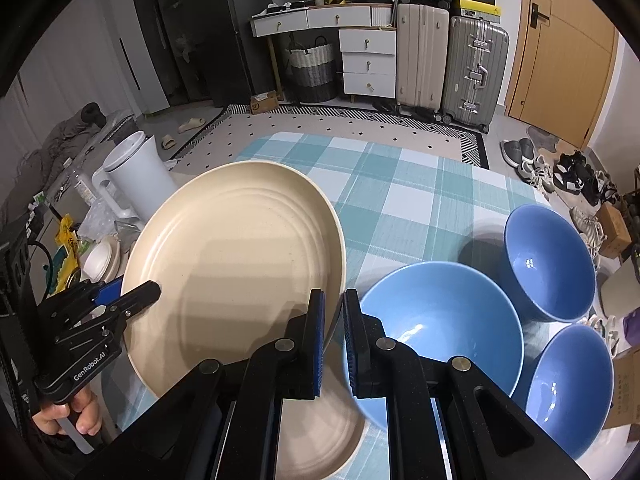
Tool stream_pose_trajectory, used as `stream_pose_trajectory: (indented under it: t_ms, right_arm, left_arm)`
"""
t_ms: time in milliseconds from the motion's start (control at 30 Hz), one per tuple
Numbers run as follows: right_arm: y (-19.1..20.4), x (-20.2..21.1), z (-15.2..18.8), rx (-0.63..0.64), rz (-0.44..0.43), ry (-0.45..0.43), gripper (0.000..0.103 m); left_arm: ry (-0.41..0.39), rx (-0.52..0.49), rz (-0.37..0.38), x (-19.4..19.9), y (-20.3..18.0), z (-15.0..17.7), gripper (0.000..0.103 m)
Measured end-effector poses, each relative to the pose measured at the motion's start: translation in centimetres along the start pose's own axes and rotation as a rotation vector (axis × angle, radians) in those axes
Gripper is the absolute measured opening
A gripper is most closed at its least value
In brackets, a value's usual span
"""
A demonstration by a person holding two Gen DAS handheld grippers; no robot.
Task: Organize plates and bowls
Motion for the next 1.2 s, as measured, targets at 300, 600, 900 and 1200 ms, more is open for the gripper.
stream_pose_trajectory:
  t_ms: [300, 600, 900, 1200]
  right_arm:
    - [1.3, 1.4, 2.1, 0.012, 0.004, -0.023, 0.01]
    - [1.7, 2.0, 4.7, 0.002, 0.007, -0.037, 0.01]
    - [1.7, 1.9, 7.2, -0.023, 0.005, -0.042, 0.01]
    - [1.8, 2.4, 8.8, -0.043, -0.002, -0.063, 0.011]
  left_arm:
    - [-0.02, -0.01, -0.005, 2.3, -0.2, 0.8, 0.023]
    - [-0.015, -0.01, 0.006, 2.6, -0.4, 2.5, 0.023]
    - [0.006, -0.012, 0.019, 1.4, -0.6, 4.9, 0.023]
    - [-0.006, -0.024, 0.029, 1.4, -0.5, 5.9, 0.023]
Point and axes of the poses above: each gripper's, at about its wrist camera, not at the fingertips, and x roughly against the way its jaws point, y to its left, z to its underside, the point moved 5 cm from there along -x, roughly the way its jaws point, and after that the axes turned 1 degree about x, right-handed, at the moved point
